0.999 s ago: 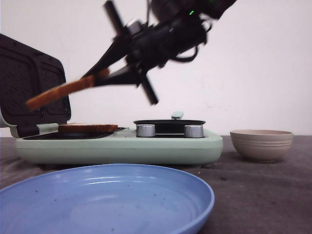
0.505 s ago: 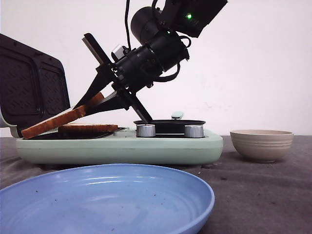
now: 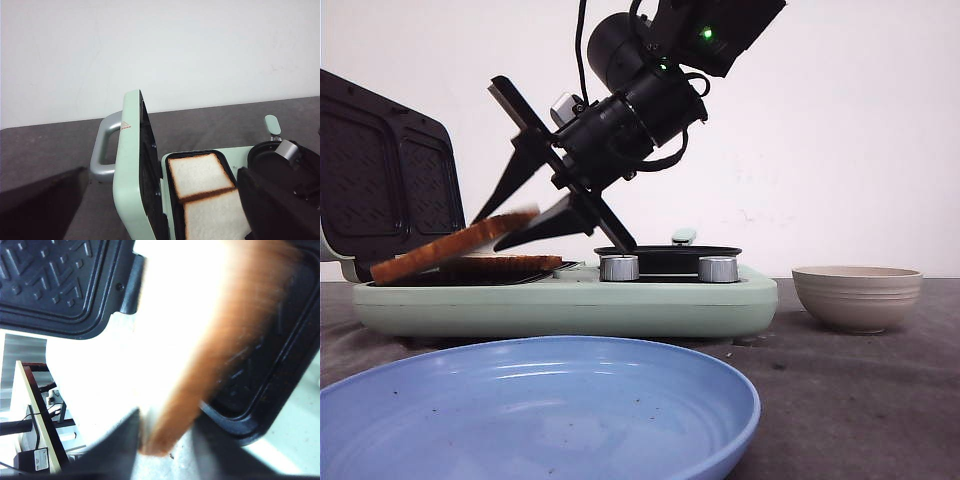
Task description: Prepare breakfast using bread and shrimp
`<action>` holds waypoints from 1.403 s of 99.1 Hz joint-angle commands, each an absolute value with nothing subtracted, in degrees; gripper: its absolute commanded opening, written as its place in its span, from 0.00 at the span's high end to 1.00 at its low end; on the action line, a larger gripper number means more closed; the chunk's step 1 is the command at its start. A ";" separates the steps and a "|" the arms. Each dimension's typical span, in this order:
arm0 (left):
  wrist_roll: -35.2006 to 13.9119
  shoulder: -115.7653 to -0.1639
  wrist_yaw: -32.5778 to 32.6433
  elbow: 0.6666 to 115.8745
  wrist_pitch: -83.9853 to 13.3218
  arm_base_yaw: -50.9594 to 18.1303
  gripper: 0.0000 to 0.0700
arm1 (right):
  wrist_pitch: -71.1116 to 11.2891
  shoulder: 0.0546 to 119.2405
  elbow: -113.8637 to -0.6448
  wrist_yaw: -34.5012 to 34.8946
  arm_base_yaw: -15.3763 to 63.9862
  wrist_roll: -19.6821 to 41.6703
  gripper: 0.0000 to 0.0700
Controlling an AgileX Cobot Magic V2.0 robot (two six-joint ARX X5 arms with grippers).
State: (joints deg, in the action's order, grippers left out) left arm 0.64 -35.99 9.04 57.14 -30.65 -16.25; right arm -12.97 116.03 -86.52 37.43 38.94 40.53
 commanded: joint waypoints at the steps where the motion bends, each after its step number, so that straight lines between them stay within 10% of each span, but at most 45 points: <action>1: 0.40 -36.18 8.95 57.91 -30.04 -16.29 0.21 | -12.49 117.34 -87.55 37.28 39.20 39.38 0.65; 88: 0.40 -36.18 8.97 57.91 -30.06 -16.29 0.21 | -48.36 115.87 -112.68 26.33 38.28 13.67 0.64; 139: 0.40 -36.18 8.97 57.91 -30.48 -16.29 0.21 | -45.58 98.21 -115.44 8.47 37.21 6.33 0.64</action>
State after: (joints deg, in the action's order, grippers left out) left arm 0.64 -35.99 9.04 57.14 -30.85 -16.25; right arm -46.70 98.83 -113.89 9.37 37.06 7.27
